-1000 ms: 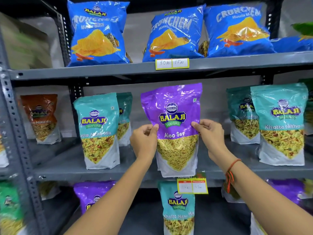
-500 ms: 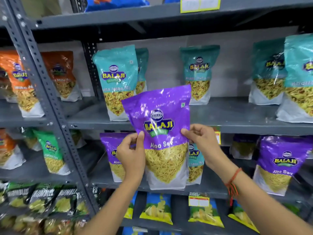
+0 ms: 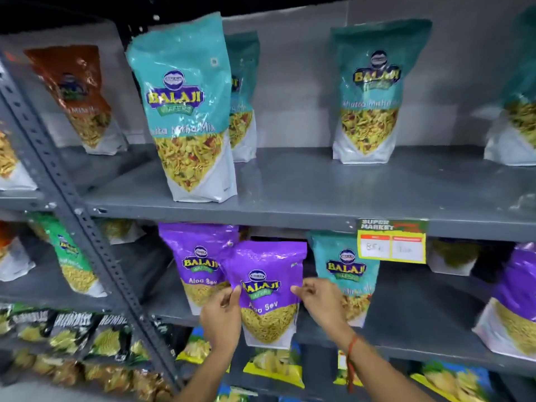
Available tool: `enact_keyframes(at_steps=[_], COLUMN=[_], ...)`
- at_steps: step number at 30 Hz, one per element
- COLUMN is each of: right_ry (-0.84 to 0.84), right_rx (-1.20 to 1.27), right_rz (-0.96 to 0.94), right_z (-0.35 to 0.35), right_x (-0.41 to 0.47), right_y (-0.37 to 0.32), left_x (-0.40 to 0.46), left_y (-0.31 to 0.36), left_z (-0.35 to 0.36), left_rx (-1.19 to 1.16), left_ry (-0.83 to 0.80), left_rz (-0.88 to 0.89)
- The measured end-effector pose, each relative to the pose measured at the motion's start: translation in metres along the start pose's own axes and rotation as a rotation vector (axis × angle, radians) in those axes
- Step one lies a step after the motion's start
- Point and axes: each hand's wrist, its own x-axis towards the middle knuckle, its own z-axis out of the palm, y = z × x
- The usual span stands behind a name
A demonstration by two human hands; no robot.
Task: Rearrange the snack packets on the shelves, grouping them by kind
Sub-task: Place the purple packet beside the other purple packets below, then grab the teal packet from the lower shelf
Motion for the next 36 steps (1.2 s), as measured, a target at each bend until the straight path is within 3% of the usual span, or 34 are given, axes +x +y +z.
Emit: enact_keyframes(at_steps=[4,13,19,26,30,33,36], right_ry=[0.043,0.05,0.097,0.287,0.377,0.289,0.166], right_rx=[-0.102,-0.019,0.154,0.131,0.098,0.127,0.211], right_rz=[0.028,0.0,0.093,0.064,0.142,0.237,0.254], right_z=[0.012,0.019,0.001,-0.061,-0.102,-0.115,-0.115], right_x=[0.017,0.021,0.0,-0.036,-0.028,-0.008,0.013], right_y=[0.011,0.013,0.014,0.031,0.061,0.082,0.097], left_x=[0.016,0.026,0.005,-0.05,-0.066,-0.065,-0.061], left_y=[-0.016,-0.019,0.006,0.052,0.057,0.05,0.044], left_z=[0.023,0.036,0.029,0.065,0.1,0.125,0.146], left_rx=[0.027,0.012,-0.175,-0.255,-0.192,-0.108,-0.017], left_ry=[-0.005,-0.029,0.073,-0.197,-0.405,-0.482,-0.451], left_rz=[-0.014,-0.057,-0.12,0.01,-0.044,-0.122,-0.1])
